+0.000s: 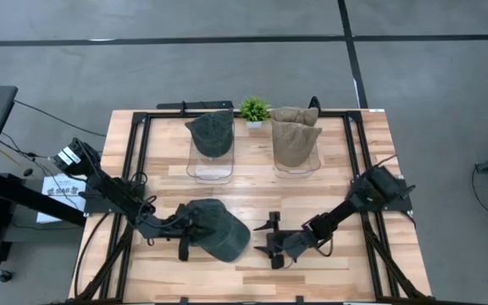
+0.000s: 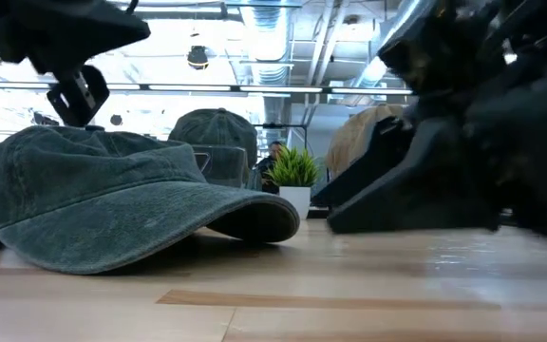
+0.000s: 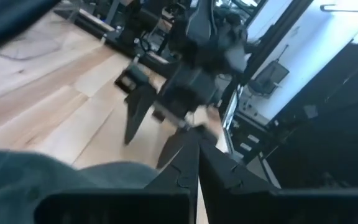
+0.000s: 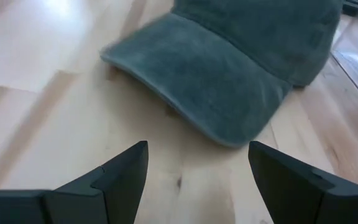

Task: Pick & Place hat
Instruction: Put the black cap into the left transparent container

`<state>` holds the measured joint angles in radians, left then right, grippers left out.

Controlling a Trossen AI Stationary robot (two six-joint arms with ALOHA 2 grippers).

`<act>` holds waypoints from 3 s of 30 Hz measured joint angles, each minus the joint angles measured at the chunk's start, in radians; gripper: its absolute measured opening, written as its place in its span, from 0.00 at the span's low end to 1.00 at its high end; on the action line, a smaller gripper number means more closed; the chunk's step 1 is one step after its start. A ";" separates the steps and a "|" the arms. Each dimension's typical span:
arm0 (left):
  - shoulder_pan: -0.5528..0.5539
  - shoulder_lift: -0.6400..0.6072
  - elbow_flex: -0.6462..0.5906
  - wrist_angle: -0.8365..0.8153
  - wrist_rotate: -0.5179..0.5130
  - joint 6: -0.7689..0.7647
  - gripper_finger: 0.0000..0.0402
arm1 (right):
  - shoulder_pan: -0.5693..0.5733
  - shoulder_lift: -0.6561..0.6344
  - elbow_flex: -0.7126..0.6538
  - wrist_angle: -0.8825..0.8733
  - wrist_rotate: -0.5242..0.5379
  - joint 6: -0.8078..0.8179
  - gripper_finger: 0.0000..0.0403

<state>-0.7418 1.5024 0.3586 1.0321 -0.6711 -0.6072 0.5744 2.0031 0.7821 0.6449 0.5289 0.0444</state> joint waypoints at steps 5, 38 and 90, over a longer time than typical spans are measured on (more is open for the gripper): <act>0.000 0.000 0.032 0.002 0.011 0.047 0.02 | -0.012 0.076 0.054 0.000 0.077 -0.016 0.67; 0.029 0.000 0.035 -0.003 0.013 0.078 0.02 | -0.052 0.114 0.103 0.038 0.074 0.007 0.21; 0.029 0.000 0.035 -0.003 0.014 0.078 0.02 | -0.046 0.112 0.103 0.025 0.046 0.045 0.04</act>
<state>-0.7132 1.5024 0.3931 1.0294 -0.6575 -0.5289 0.5285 2.1151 0.8852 0.6698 0.5749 0.0891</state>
